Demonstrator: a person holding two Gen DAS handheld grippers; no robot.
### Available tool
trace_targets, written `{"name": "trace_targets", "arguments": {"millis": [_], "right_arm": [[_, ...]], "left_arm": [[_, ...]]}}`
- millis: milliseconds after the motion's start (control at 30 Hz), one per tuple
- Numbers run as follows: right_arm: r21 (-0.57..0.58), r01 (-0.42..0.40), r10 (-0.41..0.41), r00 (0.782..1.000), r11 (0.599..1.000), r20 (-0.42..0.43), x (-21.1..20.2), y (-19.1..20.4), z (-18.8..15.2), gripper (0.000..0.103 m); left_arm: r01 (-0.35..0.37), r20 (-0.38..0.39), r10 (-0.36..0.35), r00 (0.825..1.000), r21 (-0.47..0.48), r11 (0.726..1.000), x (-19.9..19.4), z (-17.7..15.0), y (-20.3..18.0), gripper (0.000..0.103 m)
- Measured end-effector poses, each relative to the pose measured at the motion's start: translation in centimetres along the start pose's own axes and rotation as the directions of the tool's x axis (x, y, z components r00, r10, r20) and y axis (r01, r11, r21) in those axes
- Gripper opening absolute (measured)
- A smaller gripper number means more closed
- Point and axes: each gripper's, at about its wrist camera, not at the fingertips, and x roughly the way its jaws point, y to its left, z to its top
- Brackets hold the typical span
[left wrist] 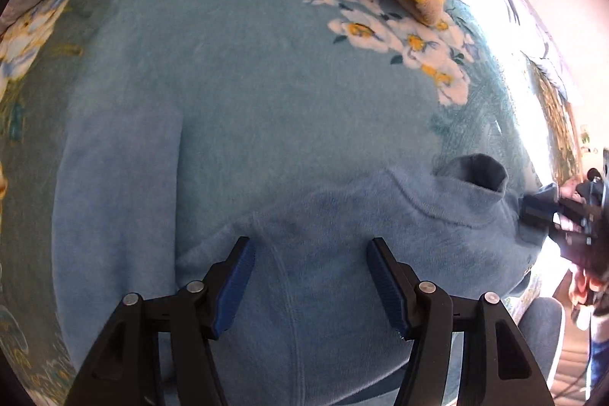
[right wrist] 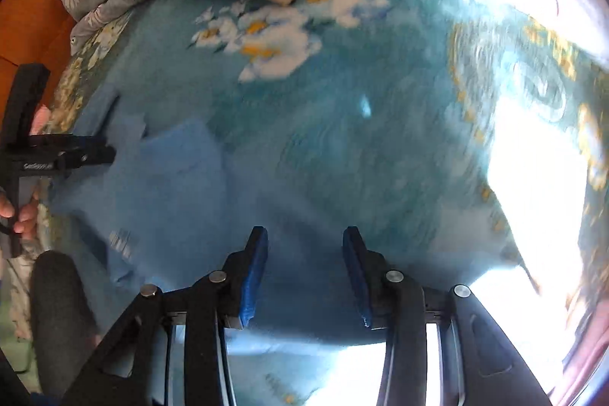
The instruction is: Fold clothes
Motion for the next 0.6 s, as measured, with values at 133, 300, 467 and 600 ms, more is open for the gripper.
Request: {"name": "trace_targets", "arguments": {"millis": [133, 300, 467, 600], "right_arm": [[-0.012, -0.063, 0.062, 0.996, 0.998, -0.065, 2.2, -0.7, 1.4, 0.043], [-0.036, -0.100, 0.097, 0.992, 0.994, -0.081, 2.9, -0.1, 0.9, 0.046], [-0.047, -0.106, 0.101, 0.989, 0.993, -0.104, 2.5, 0.4, 0.4, 0.046], [-0.023, -0.115, 0.112, 0.989, 0.993, -0.099, 2.0, 0.8, -0.2, 0.030]], "left_arm": [[-0.026, -0.034, 0.029, 0.999, 0.093, 0.995, 0.2, 1.0, -0.2, 0.066], [-0.081, -0.020, 0.087, 0.996, 0.194, 0.978, -0.3, 1.9, -0.6, 0.071], [-0.048, -0.051, 0.060, 0.997, 0.216, 0.975, 0.3, 1.8, -0.4, 0.072], [-0.023, -0.053, 0.034, 0.998, 0.202, 0.979, -0.2, 1.5, 0.0, 0.070]]}}
